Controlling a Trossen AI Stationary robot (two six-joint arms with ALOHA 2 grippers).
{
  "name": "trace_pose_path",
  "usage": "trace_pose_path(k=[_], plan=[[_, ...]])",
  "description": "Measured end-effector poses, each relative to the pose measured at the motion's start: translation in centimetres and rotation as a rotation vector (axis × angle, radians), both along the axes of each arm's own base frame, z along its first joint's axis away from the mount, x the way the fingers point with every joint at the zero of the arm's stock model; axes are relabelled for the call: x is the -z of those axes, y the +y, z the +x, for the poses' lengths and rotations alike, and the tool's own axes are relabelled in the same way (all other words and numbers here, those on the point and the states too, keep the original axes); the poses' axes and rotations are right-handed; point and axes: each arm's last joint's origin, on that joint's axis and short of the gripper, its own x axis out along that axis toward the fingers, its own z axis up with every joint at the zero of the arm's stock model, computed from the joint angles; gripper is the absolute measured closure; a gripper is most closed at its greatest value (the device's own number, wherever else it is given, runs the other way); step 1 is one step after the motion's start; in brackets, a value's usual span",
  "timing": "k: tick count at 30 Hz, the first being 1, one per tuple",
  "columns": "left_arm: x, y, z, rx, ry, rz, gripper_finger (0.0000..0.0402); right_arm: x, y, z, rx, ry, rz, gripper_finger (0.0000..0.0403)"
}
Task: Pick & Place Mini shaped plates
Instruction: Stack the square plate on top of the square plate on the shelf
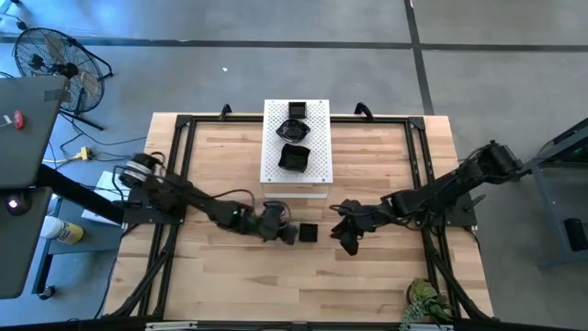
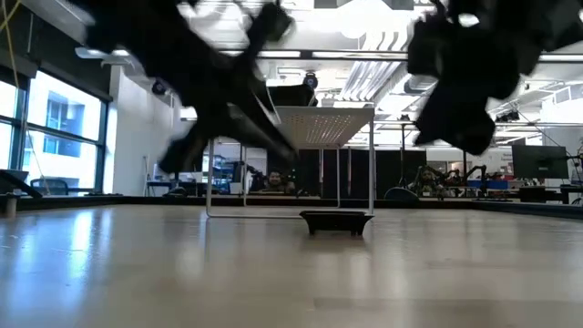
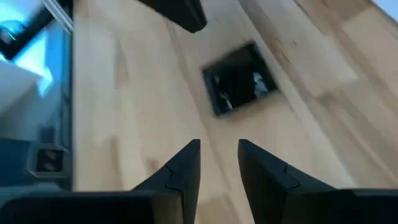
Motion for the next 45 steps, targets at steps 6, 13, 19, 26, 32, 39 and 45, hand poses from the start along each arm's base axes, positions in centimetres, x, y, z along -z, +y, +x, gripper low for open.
trace_pose_path(k=[6, 13, 19, 26, 32, 39, 45], plan=[[-3.8, -1.7, -3.0, 0.026, -0.090, 0.215, 0.0390, -1.3, 0.7, 2.2, 0.164, 0.010, 0.087, 0.0299], [-4.4, -2.0, -8.4, -0.024, -0.165, 0.304, 0.0399, 1.6, 1.1, 3.9, 0.429, 0.129, 0.214, 0.0300], [-4.1, -0.9, -11.8, -0.027, -0.192, 0.309, 0.0401, 3.7, 1.4, 5.6, 0.513, 0.191, 0.268, 0.0300], [-3.4, 0.1, -13.5, -0.018, -0.191, 0.300, 0.0401, 4.8, 1.1, 7.1, 0.563, 0.203, 0.309, 0.0301], [-3.0, 0.2, -13.8, 0.015, -0.175, 0.289, 0.0401, 5.2, 1.1, 7.2, 0.590, 0.198, 0.318, 0.0336], [-3.0, 0.2, -13.8, 0.036, -0.170, 0.296, 0.0401, 5.1, 1.1, 7.3, 0.591, 0.181, 0.326, 0.0398], [-3.5, 0.2, -14.0, 0.085, -0.182, 0.313, 0.0401, 3.2, 1.0, 7.2, 0.579, 0.128, 0.362, 0.0393]])
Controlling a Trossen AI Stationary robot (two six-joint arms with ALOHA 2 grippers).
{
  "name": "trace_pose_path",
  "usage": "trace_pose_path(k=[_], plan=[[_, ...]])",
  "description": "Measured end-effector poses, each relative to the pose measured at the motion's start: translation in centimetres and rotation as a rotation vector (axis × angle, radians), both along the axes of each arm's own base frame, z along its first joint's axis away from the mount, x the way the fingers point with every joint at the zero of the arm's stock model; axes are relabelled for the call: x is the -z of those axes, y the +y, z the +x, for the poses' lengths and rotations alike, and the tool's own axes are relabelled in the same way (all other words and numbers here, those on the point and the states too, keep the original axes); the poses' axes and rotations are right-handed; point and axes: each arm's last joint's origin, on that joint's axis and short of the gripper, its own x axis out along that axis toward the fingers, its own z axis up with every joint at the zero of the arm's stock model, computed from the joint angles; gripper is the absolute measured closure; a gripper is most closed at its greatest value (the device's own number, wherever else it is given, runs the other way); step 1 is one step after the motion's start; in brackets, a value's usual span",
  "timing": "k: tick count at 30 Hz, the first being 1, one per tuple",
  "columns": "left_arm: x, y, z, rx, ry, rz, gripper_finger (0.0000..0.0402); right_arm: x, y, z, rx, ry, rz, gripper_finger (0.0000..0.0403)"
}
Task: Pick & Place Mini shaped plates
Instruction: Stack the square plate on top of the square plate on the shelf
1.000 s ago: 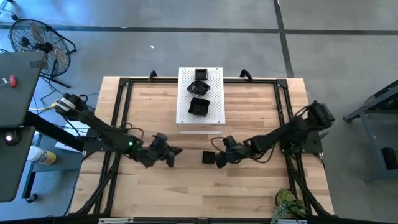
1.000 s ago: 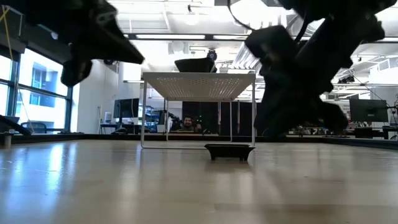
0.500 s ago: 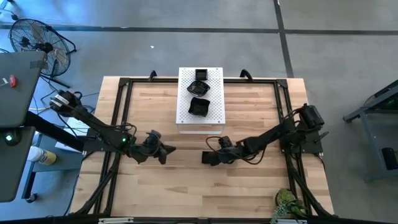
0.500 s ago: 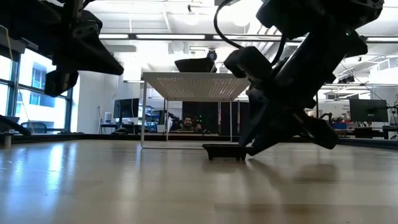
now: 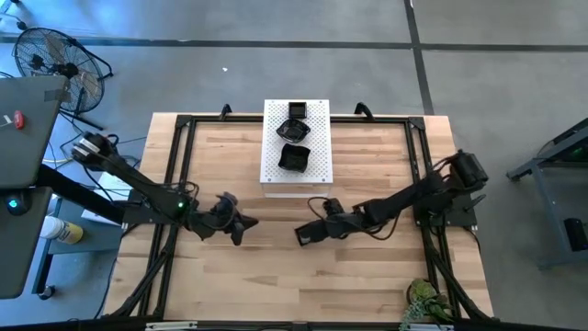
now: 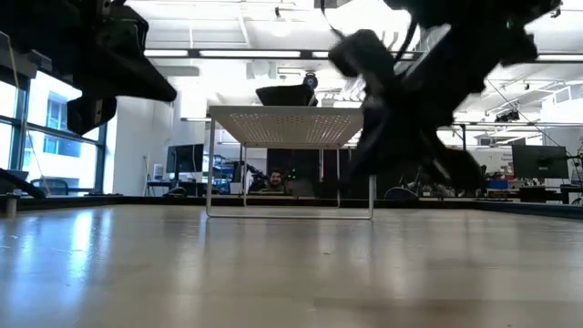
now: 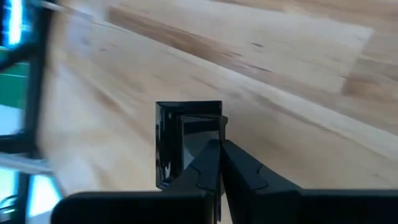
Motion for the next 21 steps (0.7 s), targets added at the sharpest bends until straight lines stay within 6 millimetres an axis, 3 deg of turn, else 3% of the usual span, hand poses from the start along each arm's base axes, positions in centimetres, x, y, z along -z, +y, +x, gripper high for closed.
trace_pose_path(k=[7, 13, 16, 21], plan=[[-1.7, 0.9, -1.3, 0.001, -0.037, 0.097, 0.0401, -5.6, -0.4, -1.1, 0.024, -0.183, 0.017, 0.0399], [-3.5, 2.0, -2.7, -0.027, -0.087, 0.210, 0.0401, -13.7, -2.1, -1.4, 0.174, -0.432, -0.089, 0.0395], [-4.4, 2.4, -3.3, -0.019, -0.121, 0.265, 0.0401, -17.6, -4.4, -1.1, 0.250, -0.435, -0.199, 0.0398], [-5.7, 3.8, -3.8, 0.050, -0.164, 0.337, 0.0401, -22.1, -11.2, -0.4, 0.341, -0.334, -0.346, 0.0398]])
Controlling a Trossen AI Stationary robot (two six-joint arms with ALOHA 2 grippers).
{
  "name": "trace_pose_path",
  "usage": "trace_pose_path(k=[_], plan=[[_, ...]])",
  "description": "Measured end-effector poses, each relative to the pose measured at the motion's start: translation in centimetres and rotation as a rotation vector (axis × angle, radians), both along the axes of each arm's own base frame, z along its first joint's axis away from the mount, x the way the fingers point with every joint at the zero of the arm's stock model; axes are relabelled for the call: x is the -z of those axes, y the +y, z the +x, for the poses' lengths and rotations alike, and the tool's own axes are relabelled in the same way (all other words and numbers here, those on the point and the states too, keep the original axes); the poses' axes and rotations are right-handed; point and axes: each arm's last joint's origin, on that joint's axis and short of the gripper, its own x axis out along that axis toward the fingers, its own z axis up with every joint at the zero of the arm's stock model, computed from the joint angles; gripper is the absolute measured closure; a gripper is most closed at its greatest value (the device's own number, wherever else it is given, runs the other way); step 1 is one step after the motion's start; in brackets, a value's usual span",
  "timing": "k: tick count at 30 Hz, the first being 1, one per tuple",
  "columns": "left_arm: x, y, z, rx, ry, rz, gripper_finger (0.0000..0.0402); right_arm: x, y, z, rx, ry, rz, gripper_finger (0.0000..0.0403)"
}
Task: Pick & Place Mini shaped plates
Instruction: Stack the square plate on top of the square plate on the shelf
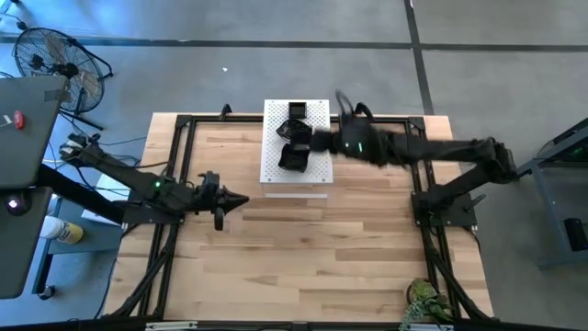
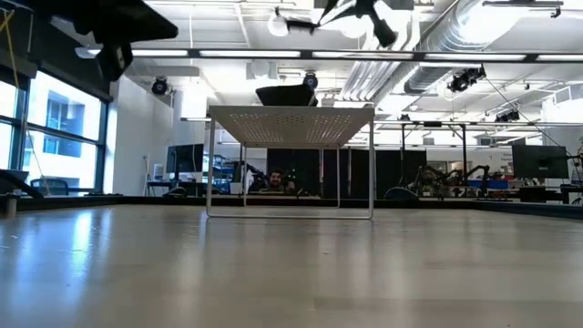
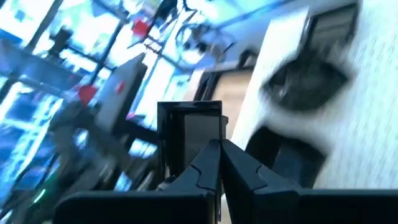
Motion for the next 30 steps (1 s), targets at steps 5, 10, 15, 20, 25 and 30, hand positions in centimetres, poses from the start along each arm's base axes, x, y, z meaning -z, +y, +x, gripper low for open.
trace_pose_path(k=[5, 10, 15, 20, 25, 30], plan=[[-0.7, 1.7, 0.1, 0.047, -0.017, 0.066, 0.0401, -0.6, -8.2, -0.2, 0.076, 0.039, -0.004, 0.0398], [-0.8, 3.1, 0.4, 0.068, -0.013, 0.092, 0.0401, 1.9, -15.0, -0.3, 0.095, 0.093, 0.084, 0.0398], [-0.8, 4.1, 0.6, 0.064, -0.012, 0.097, 0.0401, 4.9, -19.1, 0.9, 0.086, 0.143, 0.172, 0.0398], [-0.8, 4.8, 0.7, 0.042, -0.008, 0.099, 0.0401, 6.6, -20.6, 1.8, 0.068, 0.154, 0.207, 0.0398], [-0.8, 5.3, 0.7, 0.017, -0.004, 0.105, 0.0401, 7.1, -21.2, 2.1, 0.066, 0.137, 0.201, 0.0398], [-0.7, 5.5, 0.7, 0.015, -0.001, 0.116, 0.0401, 7.8, -21.7, 2.5, 0.055, 0.142, 0.184, 0.0395]])
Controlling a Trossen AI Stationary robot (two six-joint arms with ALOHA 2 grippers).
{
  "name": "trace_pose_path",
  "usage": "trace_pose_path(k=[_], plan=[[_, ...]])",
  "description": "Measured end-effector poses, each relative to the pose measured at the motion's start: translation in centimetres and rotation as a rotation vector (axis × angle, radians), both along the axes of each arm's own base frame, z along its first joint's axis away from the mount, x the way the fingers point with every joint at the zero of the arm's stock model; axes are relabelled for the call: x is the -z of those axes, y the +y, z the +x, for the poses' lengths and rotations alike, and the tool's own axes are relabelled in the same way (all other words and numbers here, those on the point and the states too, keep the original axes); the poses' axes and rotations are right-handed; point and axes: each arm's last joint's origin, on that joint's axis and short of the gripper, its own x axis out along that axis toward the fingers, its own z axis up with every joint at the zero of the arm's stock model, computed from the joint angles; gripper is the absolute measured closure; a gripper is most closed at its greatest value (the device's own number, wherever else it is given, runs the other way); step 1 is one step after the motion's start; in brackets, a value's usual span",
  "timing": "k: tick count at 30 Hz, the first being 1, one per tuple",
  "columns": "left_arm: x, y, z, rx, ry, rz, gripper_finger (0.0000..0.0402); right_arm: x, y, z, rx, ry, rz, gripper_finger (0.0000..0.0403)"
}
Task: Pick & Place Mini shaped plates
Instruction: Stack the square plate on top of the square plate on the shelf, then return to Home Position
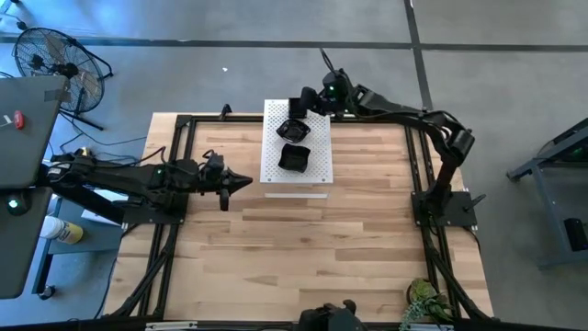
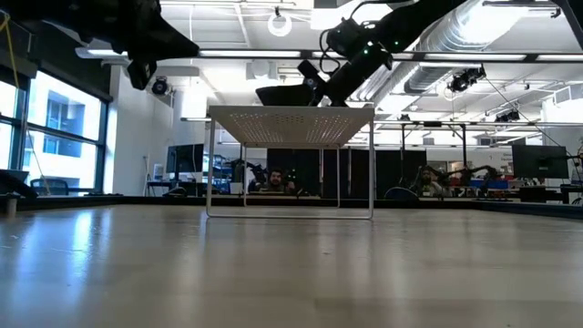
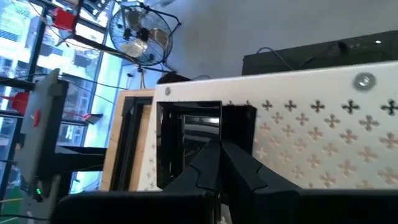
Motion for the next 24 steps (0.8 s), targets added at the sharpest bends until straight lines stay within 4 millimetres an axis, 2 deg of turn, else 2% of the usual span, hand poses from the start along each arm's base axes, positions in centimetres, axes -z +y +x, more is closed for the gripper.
trace_pose_path(k=[12, 16, 20, 24], plan=[[0.0, 0.0, 0.0, -0.009, -0.002, 0.002, 0.0401, 0.2, -0.4, -0.2, -0.032, 0.007, -0.040, 0.0348], [0.0, 0.0, 0.0, -0.006, -0.003, 0.000, 0.0401, -1.0, 0.0, -0.7, -0.106, 0.030, -0.139, 0.0329], [-0.1, 0.1, 0.0, 0.017, -0.011, -0.007, 0.0401, -3.5, 1.4, -1.4, -0.329, 0.021, -0.287, 0.0336], [-0.3, 0.9, 0.2, 0.024, -0.030, -0.007, 0.0401, -4.8, 5.1, -1.8, -0.515, 0.039, -0.493, 0.0371]])
